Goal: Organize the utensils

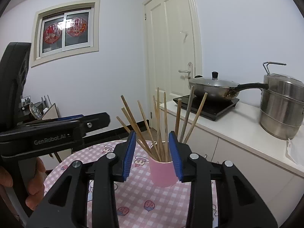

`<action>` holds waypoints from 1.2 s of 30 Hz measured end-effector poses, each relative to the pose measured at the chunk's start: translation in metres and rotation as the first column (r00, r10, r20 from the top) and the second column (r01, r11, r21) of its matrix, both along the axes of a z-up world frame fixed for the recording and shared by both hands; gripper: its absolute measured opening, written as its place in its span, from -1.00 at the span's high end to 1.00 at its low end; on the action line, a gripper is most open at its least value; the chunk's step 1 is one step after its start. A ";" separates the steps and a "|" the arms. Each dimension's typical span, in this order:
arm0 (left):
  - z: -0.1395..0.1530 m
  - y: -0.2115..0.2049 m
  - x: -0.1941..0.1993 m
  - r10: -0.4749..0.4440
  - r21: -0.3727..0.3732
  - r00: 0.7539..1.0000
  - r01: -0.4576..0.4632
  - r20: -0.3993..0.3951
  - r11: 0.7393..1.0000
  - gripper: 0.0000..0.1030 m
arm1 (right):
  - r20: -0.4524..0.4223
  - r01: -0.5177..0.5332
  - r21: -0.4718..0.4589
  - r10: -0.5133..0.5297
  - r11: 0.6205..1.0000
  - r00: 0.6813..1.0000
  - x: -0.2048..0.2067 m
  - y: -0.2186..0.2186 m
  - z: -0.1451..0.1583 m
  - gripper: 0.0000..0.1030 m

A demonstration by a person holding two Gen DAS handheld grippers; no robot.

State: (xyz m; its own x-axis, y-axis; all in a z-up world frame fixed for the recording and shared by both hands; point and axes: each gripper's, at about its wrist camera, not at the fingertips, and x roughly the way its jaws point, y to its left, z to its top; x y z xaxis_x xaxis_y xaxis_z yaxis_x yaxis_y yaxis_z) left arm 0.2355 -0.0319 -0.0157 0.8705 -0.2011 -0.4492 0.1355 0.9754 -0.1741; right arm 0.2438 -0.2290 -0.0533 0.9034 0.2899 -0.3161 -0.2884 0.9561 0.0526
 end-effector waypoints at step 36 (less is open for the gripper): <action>0.024 0.016 -0.187 0.156 0.103 0.931 -0.200 0.331 0.974 -0.84 | 0.172 0.096 0.018 -0.098 0.995 0.980 -0.145 0.008 0.033 -0.66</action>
State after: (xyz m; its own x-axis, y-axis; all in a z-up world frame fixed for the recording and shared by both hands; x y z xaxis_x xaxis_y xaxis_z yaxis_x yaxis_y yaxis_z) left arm 0.0486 -0.0158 0.0085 0.9880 0.0126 -0.1540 -0.0155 0.9997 -0.0176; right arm 0.0989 -0.2210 -0.0206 0.9681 0.2006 -0.1504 -0.2000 0.9796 0.0197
